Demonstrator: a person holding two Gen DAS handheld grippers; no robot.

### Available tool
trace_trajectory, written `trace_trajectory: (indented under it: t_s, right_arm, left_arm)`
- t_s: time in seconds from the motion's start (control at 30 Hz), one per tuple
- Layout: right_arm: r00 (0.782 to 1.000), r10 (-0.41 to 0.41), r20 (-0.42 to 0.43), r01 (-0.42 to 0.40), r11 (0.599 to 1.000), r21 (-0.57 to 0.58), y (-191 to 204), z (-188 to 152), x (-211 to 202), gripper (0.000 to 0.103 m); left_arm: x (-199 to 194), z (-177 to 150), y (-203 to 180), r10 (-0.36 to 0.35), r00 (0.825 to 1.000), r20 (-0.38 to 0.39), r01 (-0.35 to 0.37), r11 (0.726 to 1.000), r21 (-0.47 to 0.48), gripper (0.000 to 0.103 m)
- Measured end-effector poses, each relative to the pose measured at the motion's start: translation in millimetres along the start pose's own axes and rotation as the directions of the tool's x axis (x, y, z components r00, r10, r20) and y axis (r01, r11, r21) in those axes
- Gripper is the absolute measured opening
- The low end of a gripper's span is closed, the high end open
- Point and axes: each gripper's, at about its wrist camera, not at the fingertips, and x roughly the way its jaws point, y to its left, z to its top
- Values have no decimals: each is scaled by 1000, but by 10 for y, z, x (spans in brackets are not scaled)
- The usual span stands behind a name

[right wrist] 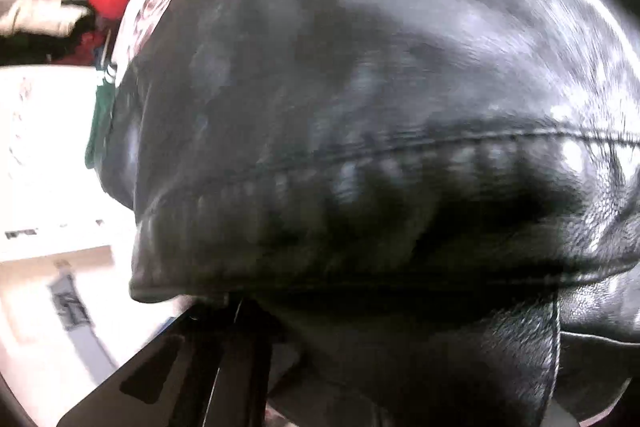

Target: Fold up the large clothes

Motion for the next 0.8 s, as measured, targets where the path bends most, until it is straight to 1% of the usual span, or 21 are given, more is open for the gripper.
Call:
trace_trajectory:
  t_s: [0.03, 0.07, 0.1, 0.13, 0.2, 0.23, 0.27, 0.33, 0.37, 0.4, 0.43, 0.47, 0.5, 0.53, 0.6, 0.67, 0.73, 0.77, 0.8]
  right_arm:
    - [1000, 2, -16, -2, 1000, -8, 10, -4, -27, 4]
    - [998, 37, -48, -35, 999, 22, -26, -18, -71, 11]
    - [995, 65, -73, -61, 996, 58, -50, -42, -96, 20]
    - [991, 88, -97, -80, 993, 92, -96, -78, -128, 26]
    - [979, 148, -139, -125, 979, 159, -133, -244, -131, 47]
    - [971, 172, -165, -140, 972, 190, -143, -350, -94, 49]
    - [965, 195, -178, -156, 965, 213, -174, -417, -63, 49]
    - [941, 271, -202, -218, 944, 249, -169, -537, 110, 49]
    - [929, 315, -197, -261, 931, 257, -87, -566, 251, 41]
    - [929, 321, -187, -274, 932, 238, -25, -559, 332, 7]
    - [944, 286, -167, -252, 947, 198, 33, -542, 349, 4]
    - [959, 249, -138, -230, 963, 140, 98, -502, 342, 4]
    - [977, 190, -97, -184, 981, 69, 168, -458, 307, 4]
    - [987, 149, -59, -147, 989, 30, 213, -427, 286, 4]
    - [994, 107, -27, -107, 994, -9, 275, -371, 316, 4]
    - [996, 88, -18, -89, 995, -47, 300, -385, 343, 4]
    - [995, 100, -31, -101, 994, -43, 275, -405, 331, 4]
    - [992, 113, -46, -115, 993, -35, 253, -411, 317, 7]
    - [987, 137, -81, -139, 990, -16, 172, -397, 315, 10]
  left_arm:
    - [-84, -42, 46, 6, 1000, 17, -5, 1000, -12, 103]
    - [-131, -74, 73, 13, 1000, 28, -12, 1000, -18, 103]
    - [-214, -140, 138, 19, 999, 38, -18, 999, -32, 103]
    - [-255, -185, 182, 20, 999, 41, -18, 999, -44, 103]
    - [-324, -297, 284, 37, 999, 39, -34, 996, -77, 103]
    - [-329, -329, 317, 39, 999, 33, -36, 996, -84, 103]
    - [-335, -350, 350, 41, 999, 27, -38, 995, -92, 103]
    - [-345, -407, 395, 48, 999, 17, -46, 993, -109, 103]
    - [-345, -418, 407, 50, 999, 11, -48, 993, -110, 103]
    - [-308, -352, 371, 52, 999, 11, -50, 993, -105, 103]
    - [-317, -353, 354, 53, 998, 13, -52, 994, -101, 103]
    - [-332, -340, 326, 51, 999, 19, -49, 995, -93, 103]
    - [-347, -367, 331, 48, 999, 26, -46, 995, -84, 103]
    - [-338, -322, 315, 47, 998, 33, -44, 996, -74, 103]
    - [-355, -242, 235, 43, 998, 51, -40, 998, -49, 103]
    - [-347, -152, 116, 25, 998, 61, -24, 999, -26, 103]
    - [-318, -122, -28, 22, 997, 68, -22, 1000, -5, 103]
    - [-247, -95, -121, 32, 998, 59, -33, 999, 13, 103]
    - [-202, -69, -164, 47, 997, 53, -49, 999, 24, 103]
